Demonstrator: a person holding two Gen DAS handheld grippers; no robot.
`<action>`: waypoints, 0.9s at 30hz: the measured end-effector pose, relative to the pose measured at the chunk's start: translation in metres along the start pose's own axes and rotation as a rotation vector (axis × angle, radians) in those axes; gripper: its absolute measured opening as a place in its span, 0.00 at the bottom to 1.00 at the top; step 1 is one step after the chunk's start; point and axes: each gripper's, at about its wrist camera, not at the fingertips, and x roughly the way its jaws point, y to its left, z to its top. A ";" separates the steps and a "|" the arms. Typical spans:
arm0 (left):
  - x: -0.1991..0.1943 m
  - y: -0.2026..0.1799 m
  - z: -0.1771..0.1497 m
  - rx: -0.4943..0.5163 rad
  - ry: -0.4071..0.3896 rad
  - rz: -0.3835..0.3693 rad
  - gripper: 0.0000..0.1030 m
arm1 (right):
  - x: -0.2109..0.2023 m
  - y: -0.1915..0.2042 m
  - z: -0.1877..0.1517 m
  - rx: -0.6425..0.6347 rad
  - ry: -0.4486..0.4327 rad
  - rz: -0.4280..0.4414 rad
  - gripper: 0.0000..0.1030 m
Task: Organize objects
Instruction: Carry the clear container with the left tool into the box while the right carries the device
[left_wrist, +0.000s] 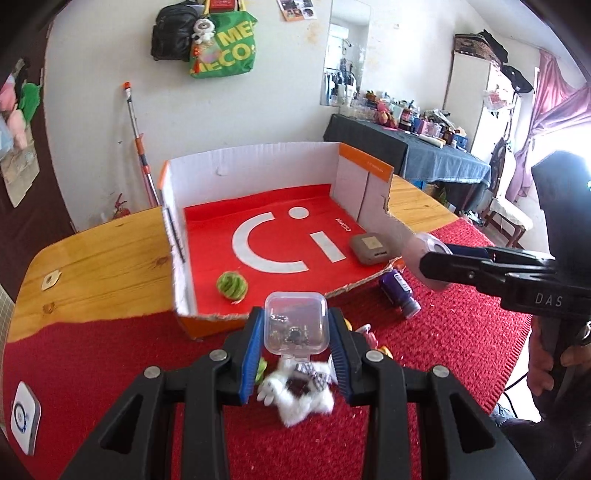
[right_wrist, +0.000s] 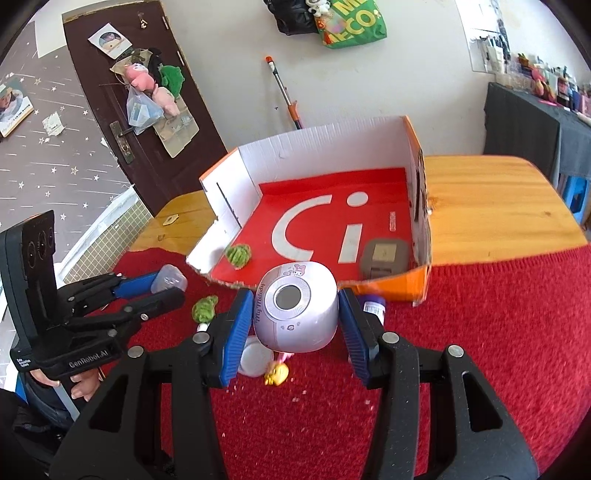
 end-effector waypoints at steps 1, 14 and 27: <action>0.004 -0.001 0.004 0.005 0.007 -0.006 0.35 | 0.001 0.000 0.003 -0.003 0.000 -0.001 0.44; 0.067 0.007 0.034 0.034 0.132 -0.062 0.35 | 0.059 -0.006 0.035 -0.041 0.105 0.015 0.44; 0.115 0.016 0.040 0.057 0.236 -0.079 0.35 | 0.114 -0.016 0.037 -0.046 0.227 -0.002 0.44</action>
